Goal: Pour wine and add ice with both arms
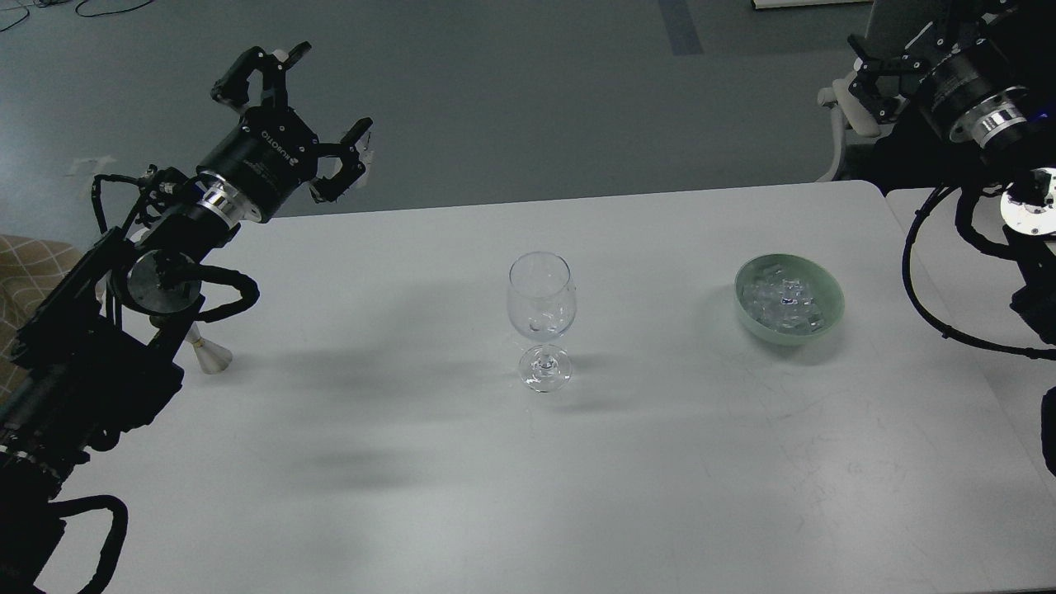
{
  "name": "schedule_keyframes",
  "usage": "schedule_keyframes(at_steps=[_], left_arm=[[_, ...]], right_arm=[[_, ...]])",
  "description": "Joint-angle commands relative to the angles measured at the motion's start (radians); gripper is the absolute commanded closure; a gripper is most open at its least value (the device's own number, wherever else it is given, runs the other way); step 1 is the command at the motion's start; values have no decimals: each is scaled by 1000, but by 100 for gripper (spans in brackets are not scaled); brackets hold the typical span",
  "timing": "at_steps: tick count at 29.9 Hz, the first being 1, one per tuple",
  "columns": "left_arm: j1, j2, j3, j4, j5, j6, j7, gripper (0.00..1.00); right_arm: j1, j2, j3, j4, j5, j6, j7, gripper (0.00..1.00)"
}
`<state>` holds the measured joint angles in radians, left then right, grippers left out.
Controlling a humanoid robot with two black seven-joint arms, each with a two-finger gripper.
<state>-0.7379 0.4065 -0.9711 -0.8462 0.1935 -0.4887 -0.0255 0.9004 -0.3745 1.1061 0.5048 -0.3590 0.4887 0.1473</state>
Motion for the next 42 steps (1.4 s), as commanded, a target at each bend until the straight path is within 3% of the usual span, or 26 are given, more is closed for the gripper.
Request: schedule_keyframes(at_steps=[1,37,42], left_arm=[[0,0,-1,-2,-2,0,-1,1],[2,11,-3,-36,-37,0,4,2],[25,89,-28,-141,-130,7,59,3]], right_arm=[[0,0,0,0,0,0,0,0],[3,-7,0,3,0,0,-3,0],[3,-11,0,8,0,0,-2,0]])
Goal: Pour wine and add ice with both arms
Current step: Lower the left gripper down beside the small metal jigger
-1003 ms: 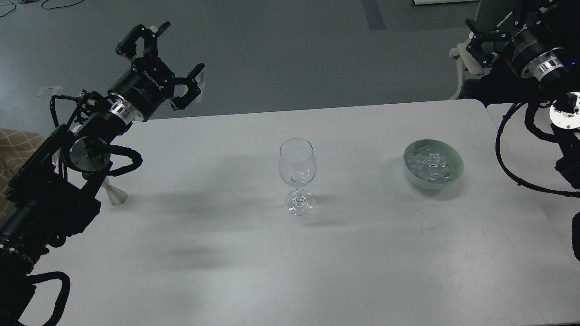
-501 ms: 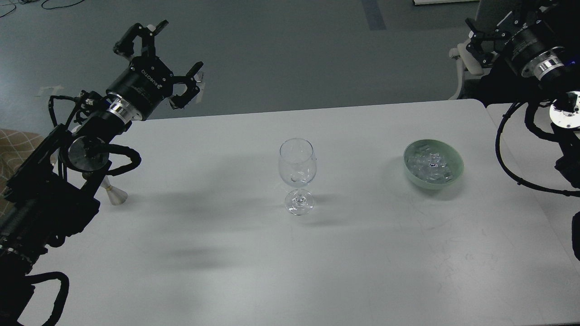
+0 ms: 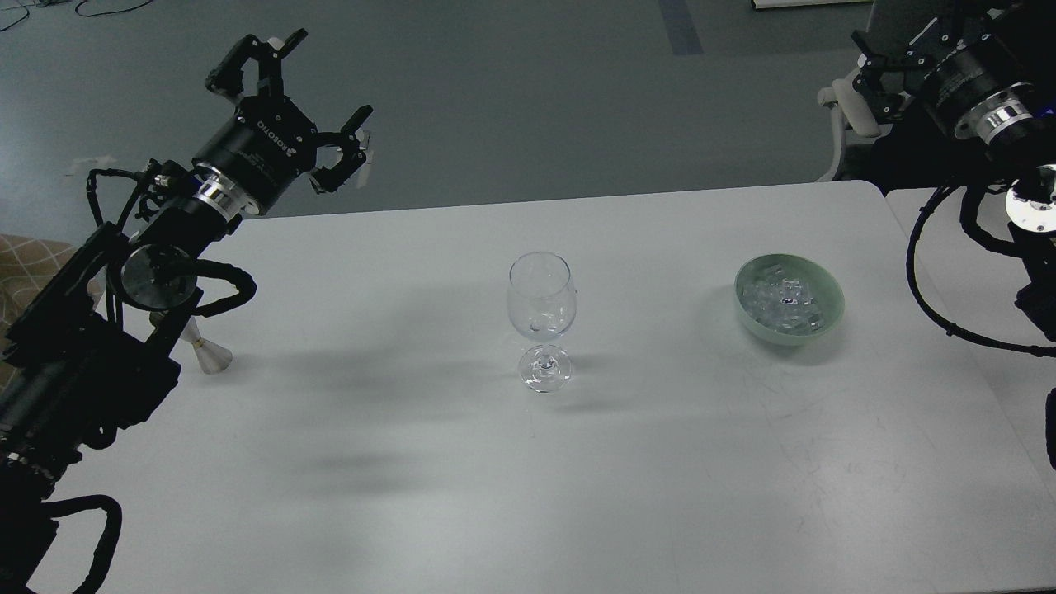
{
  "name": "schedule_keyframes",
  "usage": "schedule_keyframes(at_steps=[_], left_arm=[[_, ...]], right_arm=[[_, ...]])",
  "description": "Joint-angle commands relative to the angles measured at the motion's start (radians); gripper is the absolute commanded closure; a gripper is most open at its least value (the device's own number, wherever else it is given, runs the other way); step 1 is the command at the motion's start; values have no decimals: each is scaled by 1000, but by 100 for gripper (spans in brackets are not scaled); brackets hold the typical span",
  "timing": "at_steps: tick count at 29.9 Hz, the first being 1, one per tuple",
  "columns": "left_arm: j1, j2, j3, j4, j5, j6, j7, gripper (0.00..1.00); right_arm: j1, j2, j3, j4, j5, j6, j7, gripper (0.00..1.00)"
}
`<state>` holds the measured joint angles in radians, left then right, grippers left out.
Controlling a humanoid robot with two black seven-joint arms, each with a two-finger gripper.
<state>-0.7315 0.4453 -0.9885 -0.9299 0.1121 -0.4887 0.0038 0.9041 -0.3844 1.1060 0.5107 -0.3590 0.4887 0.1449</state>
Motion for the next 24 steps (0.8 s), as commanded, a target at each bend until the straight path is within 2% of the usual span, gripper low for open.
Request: schedule_keyframes(at_steps=[1,3,5,9,11,17,19,24], left_arm=[[55,88,-12,-99,-83,18,38,3],[92,131,-13,-147,-118,24,38,3],[177,226,-41,-255,-214,39,39,3],[337,312,-128,-374,-336,78,39,3],[496,354,-226,-456,-382,94,39,3],[832,346,-450,-590,-449,108,51,3],[940,320,-499,-628,-503,149,51,3],[1030,233,-558,-655,-519,234,53,3]], right_arm=[[-1,-4,0,2,0,0,-1,0],[-1,-7,0,2,0,0,1,0],[-2,-13,0,2,2,0,1,0],[-2,-14,0,3,2,0,-1,0],[-4,-14,0,3,0,0,1,0],[-4,-13,-2,2,0,0,-1,0],[-4,-11,-3,2,0,0,-1,0],[-7,-5,-3,2,0,0,-1,0]])
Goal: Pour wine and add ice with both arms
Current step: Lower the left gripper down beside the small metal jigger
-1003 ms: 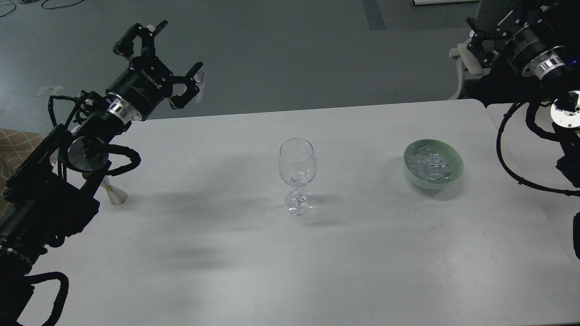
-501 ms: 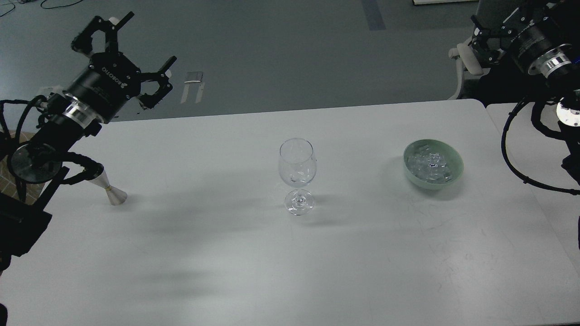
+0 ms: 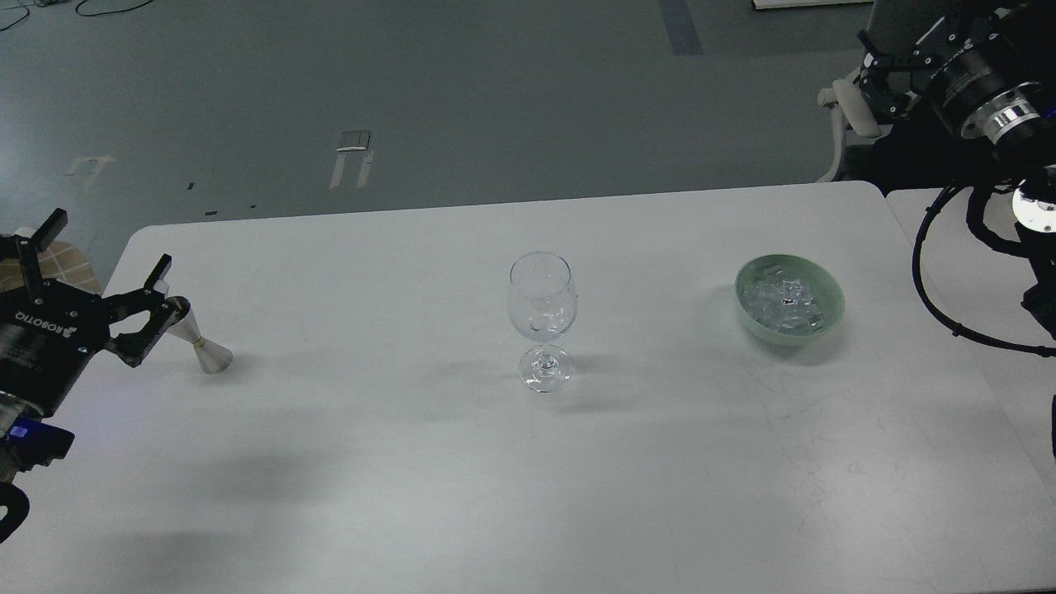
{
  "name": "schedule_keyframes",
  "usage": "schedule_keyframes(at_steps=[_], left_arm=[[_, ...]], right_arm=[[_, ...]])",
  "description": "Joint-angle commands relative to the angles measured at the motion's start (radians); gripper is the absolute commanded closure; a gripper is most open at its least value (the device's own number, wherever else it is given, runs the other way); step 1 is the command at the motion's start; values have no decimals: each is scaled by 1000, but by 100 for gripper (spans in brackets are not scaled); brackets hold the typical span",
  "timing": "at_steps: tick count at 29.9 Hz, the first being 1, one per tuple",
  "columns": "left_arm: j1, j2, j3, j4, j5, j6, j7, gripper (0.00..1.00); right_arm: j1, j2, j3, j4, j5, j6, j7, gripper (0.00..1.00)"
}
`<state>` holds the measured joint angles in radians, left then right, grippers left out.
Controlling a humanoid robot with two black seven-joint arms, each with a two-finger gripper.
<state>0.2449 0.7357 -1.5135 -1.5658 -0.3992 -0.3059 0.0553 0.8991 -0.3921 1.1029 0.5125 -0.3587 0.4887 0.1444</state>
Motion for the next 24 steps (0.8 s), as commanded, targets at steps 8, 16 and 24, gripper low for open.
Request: schedule_keyframes(at_steps=[8,16,24], left_arm=[[86,-208,-34,-48,2,113,1,2],[90,-344,-48,-11,83,116,-5,3],[71,-403,-68,108,126,100,4,2]], right_arm=[[-8,-2,-2,0,0,0,0,0],[-23,-5,0,0,0,0,0,0],[-25,-2,0,1,0,0,0,0]])
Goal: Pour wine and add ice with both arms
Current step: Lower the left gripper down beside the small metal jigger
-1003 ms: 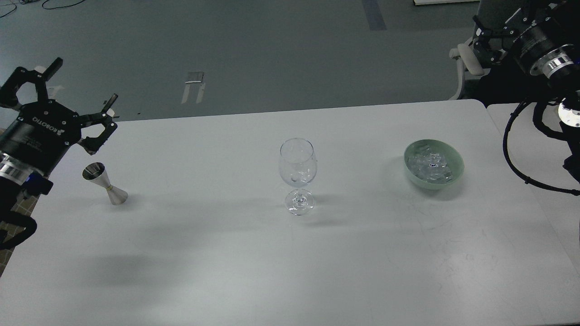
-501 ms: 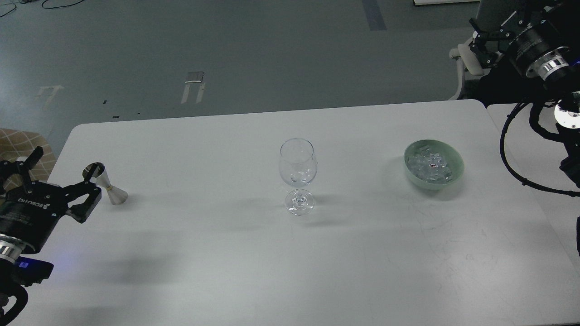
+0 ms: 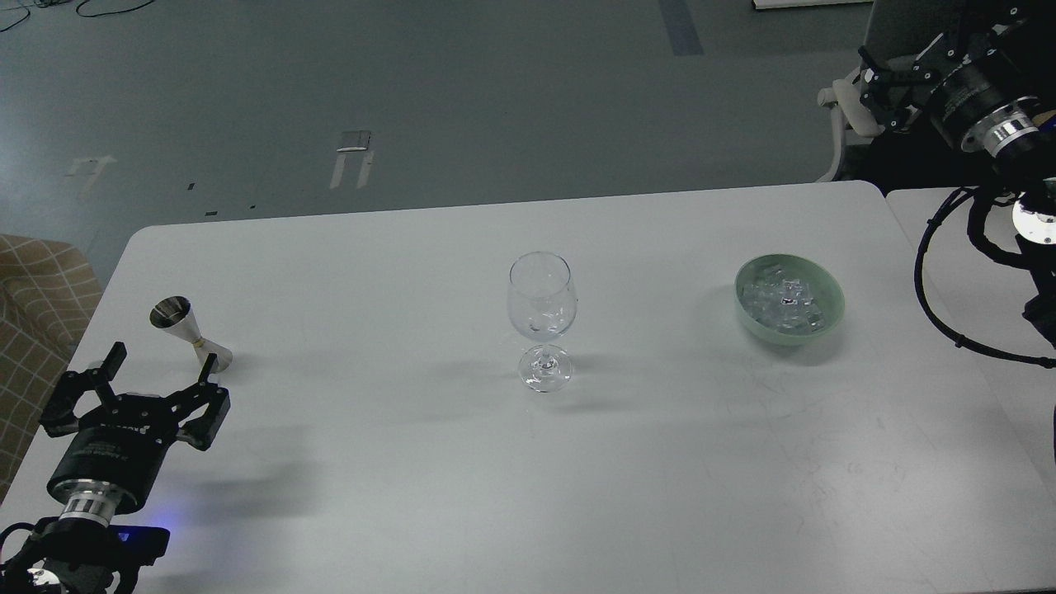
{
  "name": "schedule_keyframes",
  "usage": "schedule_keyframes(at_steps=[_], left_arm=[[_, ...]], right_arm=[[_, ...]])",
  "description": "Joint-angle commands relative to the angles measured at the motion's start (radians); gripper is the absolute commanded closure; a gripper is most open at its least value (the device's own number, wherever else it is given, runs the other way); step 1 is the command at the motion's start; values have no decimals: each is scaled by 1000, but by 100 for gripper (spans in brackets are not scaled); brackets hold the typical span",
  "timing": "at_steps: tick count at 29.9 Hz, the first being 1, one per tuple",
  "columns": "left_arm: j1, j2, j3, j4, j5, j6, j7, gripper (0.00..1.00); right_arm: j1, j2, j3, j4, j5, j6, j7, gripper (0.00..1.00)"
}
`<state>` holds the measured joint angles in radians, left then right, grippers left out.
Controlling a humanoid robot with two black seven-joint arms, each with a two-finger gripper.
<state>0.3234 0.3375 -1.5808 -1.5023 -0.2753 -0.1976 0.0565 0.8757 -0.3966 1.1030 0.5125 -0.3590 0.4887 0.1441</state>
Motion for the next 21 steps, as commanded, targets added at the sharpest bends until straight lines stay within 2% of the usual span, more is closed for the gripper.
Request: schedule_keyframes(at_steps=[1,7,11,21], left_arm=[[-12,-5,-1,56,2,-9,3,2],[-85,-11,12,169,45,-36,6,2],[-154,-60,7,249,50,-60,19,2],[-234,-78,-1,352,48,-62,17,2]], right_arm=[[-1,1,0,1,0,0,0,0],[-6,5,0,1,0,0,0,0],[-7,7,0,1,0,0,0,0],[-7,5,0,1,0,0,0,0]])
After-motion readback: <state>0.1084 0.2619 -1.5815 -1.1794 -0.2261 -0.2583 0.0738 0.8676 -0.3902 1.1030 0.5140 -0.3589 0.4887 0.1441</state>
